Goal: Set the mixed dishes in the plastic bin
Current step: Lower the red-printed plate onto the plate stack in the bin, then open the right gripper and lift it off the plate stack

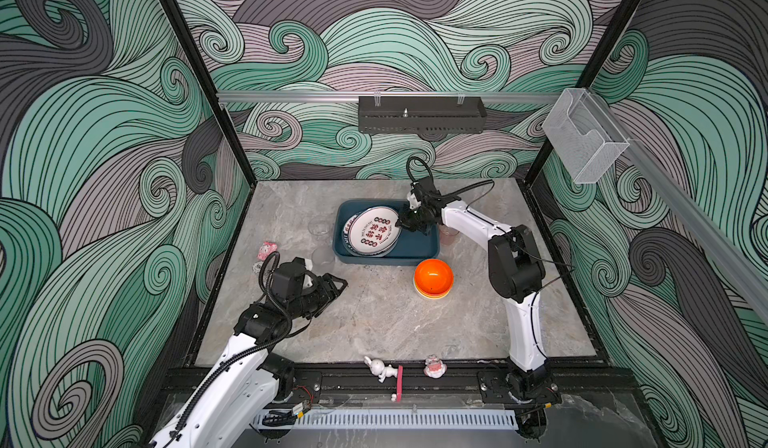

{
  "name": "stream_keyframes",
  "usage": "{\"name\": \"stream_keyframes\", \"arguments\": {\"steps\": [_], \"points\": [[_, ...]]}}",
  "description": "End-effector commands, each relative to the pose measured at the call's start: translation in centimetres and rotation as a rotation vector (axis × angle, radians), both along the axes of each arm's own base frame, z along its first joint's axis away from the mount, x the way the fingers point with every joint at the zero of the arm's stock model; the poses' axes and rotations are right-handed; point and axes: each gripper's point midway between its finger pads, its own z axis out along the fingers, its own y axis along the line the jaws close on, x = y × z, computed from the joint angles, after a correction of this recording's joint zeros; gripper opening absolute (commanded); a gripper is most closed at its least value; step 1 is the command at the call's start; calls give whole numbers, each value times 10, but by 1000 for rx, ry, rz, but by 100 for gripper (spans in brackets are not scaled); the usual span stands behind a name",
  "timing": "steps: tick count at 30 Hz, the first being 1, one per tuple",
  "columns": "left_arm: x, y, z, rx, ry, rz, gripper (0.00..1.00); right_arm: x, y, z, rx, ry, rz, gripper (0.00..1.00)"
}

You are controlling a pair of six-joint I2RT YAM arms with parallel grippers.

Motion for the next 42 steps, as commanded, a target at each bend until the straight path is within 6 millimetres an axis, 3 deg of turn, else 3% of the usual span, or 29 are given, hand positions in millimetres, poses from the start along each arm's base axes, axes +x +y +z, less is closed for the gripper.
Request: {"name": "stream_keyframes", "arguments": {"steps": [1,3,11,30,36,42], "points": [[1,2,0,7,-10,10,68,7,9,7,22,-32,4,0],[1,2,-1,6,-8,12,68,6,10,5,21,-28,6,0],[0,2,-1,5,-9,14,68,3,9,-5,8,-4,8,18],[0,3,-3,4,-1,23,68,-2,-3,-19,-77,9,11,21],[1,3,-2,6,-5,22,68,-4,-8,-7,-91,-12,13,28],[2,3,6,20,-14,10,69,-16,-20,22,-118,-66,25,28]]}}
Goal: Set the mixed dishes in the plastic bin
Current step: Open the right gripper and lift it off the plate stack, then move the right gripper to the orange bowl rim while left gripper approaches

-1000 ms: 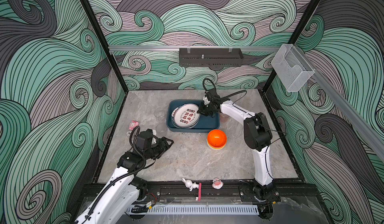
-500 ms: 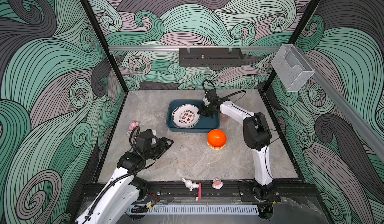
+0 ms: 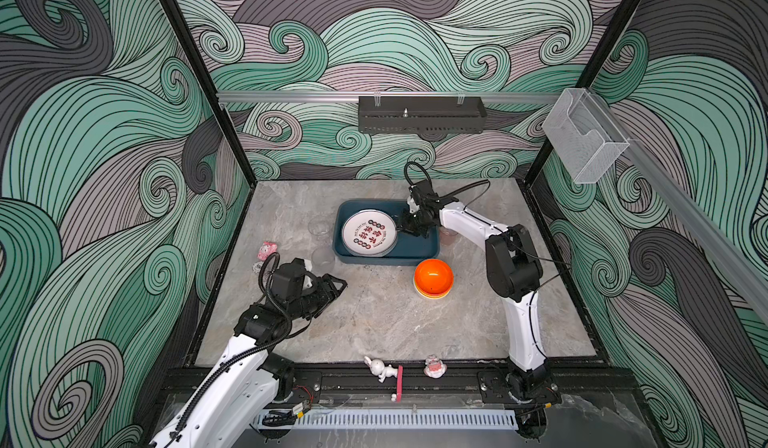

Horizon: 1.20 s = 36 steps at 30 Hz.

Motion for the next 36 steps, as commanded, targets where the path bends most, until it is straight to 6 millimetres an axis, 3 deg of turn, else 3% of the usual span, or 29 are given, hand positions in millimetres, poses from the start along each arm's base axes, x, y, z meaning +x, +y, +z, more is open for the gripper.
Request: {"name": "stream_keyframes", "arguments": {"steps": [1,11,19,27,32,36], "points": [[2,1,11,19,-16,-2,69,-13,-10,42,-22,-79,19,29],[6,-11,23,53,34,-103,70,-68,-44,80,-82,-129,73,37],[8,-36,16,37,142,-230,66,-121,-82,101,-141,-148,77,41],[17,-64,14,109,152,-320,66,-171,-129,79,-295,-51,64,42],[17,-81,7,157,160,-378,66,-184,-149,64,-374,-19,44,42],[13,-90,-1,203,171,-418,66,-188,-152,50,-400,19,42,42]]}}
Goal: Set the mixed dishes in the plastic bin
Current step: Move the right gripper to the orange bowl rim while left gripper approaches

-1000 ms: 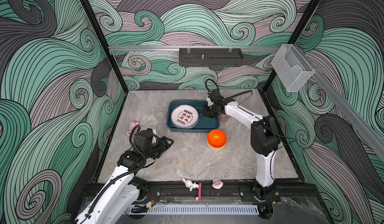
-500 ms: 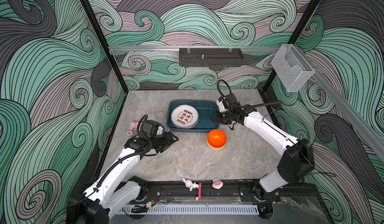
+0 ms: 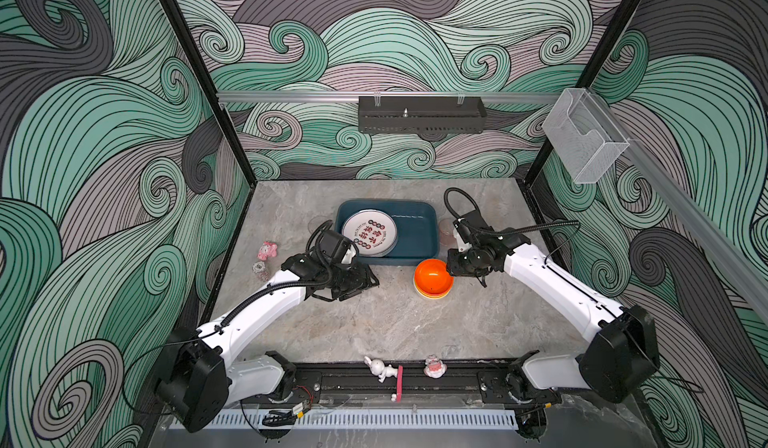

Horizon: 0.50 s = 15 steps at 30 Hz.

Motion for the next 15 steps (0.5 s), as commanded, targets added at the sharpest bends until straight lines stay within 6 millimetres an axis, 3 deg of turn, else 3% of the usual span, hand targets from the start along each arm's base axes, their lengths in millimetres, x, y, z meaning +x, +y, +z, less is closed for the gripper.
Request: {"name": "stream_keyframes", "arguments": {"steps": [1,15], "points": [[1,-5,1,50,-29,-39,66,-5,-10,-9,-62,20,-10,42],[-7,-13,-13,76,-19,-62,66,1,-4,-34,-90,85,-10,30]]}}
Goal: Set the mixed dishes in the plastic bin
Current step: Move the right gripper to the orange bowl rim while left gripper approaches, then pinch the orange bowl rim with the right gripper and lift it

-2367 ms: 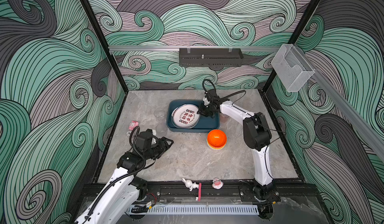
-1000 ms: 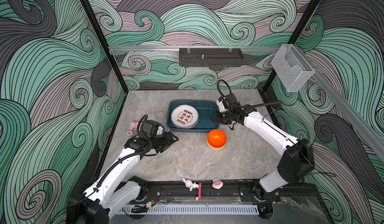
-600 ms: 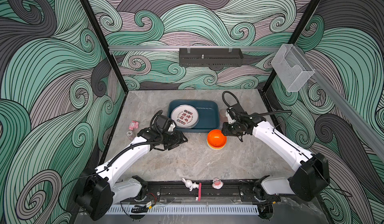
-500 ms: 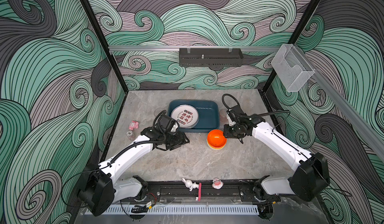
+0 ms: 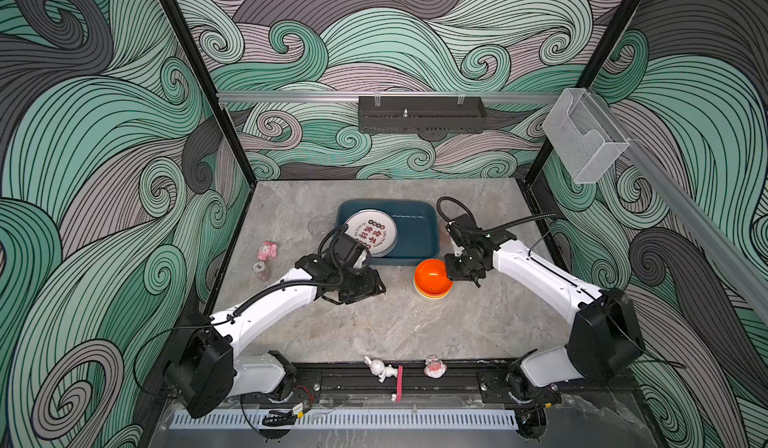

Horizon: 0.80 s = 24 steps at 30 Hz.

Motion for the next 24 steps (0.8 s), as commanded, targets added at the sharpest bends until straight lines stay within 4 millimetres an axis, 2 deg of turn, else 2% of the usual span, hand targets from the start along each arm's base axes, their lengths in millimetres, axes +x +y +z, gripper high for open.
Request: {"name": "stream_keyframes", "arguments": {"steps": [1,6,12,19,24], "points": [[1,1,-2,18,-11,2,66,1,-1,-5,-22,4,-4,29],[0,2,-4,18,-11,8,66,3,0,-8,-23,9,2,20],[-2,3,-6,16,-8,12,66,4,1,-10,-26,15,9,15],[-2,4,-6,14,-9,15,66,4,3,-7,-16,8,14,4],[-2,4,-4,10,-17,18,66,5,4,-1,-9,-4,21,0]]}}
